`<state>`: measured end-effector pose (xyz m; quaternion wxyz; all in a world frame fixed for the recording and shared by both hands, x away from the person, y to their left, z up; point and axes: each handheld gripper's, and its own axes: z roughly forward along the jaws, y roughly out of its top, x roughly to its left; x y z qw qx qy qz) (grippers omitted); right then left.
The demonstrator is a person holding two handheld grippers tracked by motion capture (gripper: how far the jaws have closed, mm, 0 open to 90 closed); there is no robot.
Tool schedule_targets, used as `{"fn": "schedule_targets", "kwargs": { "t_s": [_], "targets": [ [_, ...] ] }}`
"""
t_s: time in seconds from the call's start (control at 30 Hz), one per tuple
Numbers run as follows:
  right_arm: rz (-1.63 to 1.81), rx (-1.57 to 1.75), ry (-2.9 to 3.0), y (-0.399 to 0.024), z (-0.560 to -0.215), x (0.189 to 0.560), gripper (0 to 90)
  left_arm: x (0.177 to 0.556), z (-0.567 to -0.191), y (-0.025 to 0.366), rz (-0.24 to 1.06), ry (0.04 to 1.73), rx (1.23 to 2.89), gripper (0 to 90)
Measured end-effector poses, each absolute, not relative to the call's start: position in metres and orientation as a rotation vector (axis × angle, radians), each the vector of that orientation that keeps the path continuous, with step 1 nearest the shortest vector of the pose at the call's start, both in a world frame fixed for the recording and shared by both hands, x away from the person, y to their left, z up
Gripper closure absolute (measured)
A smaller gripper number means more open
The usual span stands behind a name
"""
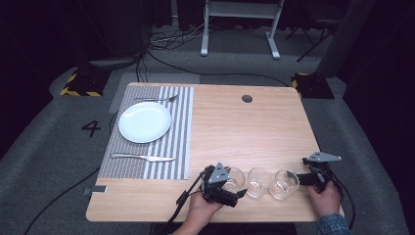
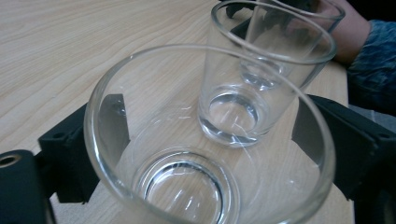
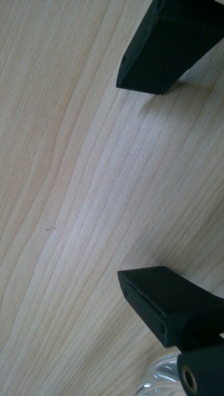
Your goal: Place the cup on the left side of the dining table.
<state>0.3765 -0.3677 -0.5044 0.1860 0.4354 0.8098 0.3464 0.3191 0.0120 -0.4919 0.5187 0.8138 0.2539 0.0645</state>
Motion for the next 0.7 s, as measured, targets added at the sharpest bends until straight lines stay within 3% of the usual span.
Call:
{"fn": "schedule_targets", "kwargs": {
  "t_s": [0.13, 0.7],
  "targets": [
    [0.976, 1.226, 2.281, -0.3677, -0.5044, 0.3765, 8.0, 0.3167, -0.4979, 0.0132, 0.220, 0.596, 1.941, 17.1],
    [0.976, 1.226, 2.280, -0.3677, -0.5045, 0.3764, 8.0, 0.3141, -0.4977, 0.0114, 0.253, 0.585, 1.950, 19.0]
  ]
}}
